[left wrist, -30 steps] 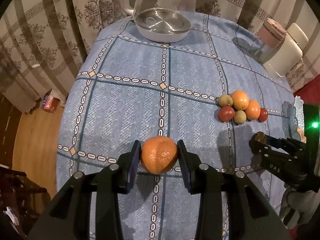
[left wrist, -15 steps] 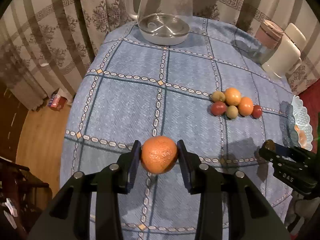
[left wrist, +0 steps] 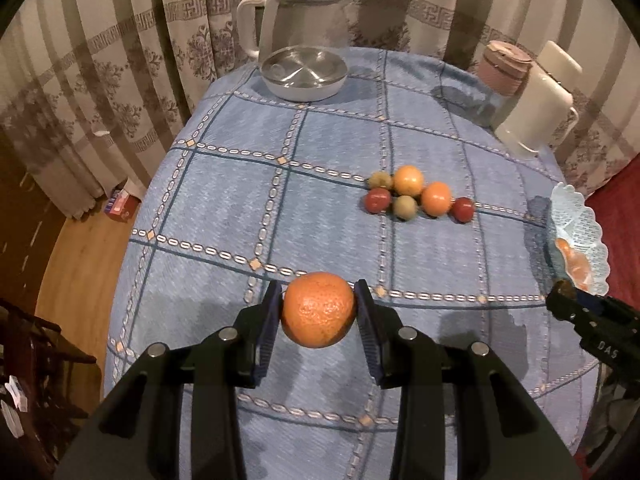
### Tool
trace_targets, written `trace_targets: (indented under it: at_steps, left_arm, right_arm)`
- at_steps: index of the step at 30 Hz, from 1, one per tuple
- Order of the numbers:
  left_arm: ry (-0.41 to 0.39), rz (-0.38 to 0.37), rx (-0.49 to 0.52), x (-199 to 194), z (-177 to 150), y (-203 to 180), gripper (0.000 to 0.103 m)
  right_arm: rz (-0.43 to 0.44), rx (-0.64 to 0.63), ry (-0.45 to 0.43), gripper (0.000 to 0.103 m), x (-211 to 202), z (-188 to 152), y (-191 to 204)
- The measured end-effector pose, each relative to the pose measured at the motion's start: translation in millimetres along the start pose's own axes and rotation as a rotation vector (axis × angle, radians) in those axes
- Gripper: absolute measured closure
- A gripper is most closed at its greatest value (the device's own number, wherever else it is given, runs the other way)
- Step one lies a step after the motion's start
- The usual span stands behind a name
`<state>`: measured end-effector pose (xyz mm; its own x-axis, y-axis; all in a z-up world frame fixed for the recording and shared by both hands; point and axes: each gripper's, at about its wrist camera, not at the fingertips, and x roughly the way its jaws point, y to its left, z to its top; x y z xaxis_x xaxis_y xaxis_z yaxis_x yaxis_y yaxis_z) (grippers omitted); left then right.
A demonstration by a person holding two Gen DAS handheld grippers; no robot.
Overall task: Organize fruits
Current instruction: 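Carry the dark brown fruit with the right tool into the basket and release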
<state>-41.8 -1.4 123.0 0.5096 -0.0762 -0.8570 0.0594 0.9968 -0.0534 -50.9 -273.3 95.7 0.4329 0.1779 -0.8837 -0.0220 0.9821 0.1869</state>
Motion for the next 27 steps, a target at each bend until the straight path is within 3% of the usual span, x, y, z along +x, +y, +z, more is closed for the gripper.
trace_targets:
  at_steps: [15, 27]
  left_arm:
    - [-0.039, -0.011, 0.025, -32, -32, -70, 0.065]
    - [-0.061, -0.003, 0.034, -50, -49, -98, 0.065]
  right_arm:
    - [-0.009, 0.136, -0.08, 0.061, -58, -30, -100]
    - [-0.034, 0.234, -0.124, 0.061, -79, -47, -161]
